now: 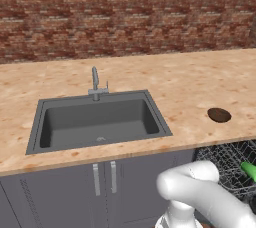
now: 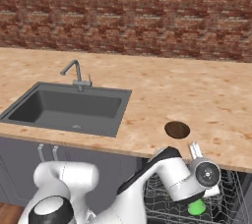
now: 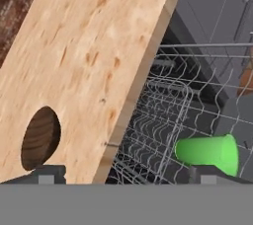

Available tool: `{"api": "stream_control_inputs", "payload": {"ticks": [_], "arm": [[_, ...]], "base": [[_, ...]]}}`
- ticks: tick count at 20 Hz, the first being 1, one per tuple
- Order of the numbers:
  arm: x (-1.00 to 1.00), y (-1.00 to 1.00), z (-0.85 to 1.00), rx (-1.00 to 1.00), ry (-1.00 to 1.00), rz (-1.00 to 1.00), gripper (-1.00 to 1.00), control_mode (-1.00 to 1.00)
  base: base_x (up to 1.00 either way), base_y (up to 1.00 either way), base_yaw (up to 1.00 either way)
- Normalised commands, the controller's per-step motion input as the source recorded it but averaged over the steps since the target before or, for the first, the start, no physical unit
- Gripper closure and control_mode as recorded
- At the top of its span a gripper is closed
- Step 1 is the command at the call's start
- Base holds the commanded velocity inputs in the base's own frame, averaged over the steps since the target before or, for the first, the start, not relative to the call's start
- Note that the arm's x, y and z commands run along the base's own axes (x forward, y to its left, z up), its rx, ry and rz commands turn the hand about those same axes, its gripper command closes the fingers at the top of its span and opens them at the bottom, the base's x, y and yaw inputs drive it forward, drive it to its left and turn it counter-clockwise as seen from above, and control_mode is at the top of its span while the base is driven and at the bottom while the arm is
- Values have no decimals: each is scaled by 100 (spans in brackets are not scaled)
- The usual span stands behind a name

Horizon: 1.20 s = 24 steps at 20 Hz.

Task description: Pick up the cup and bowl from the counter, place them in the dishwasher, and close the dishwasher door.

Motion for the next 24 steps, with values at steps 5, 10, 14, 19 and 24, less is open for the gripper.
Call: {"api": "stream_control_inputs", "payload": {"ticks": [5, 10, 14, 19, 24], "arm": [[0, 21, 35, 2, 0, 1, -100, -100], [12, 26, 9, 4, 0, 2, -100, -100], [12, 28, 1, 3, 0, 3, -100, -100], [10, 25, 12, 1, 0, 2, -100, -100], [19, 22, 15, 1, 0, 3, -100, -100]], "base": [[0, 0, 0], [0, 0, 0], [0, 0, 0], [0, 0, 0], [0, 0, 0]]}}
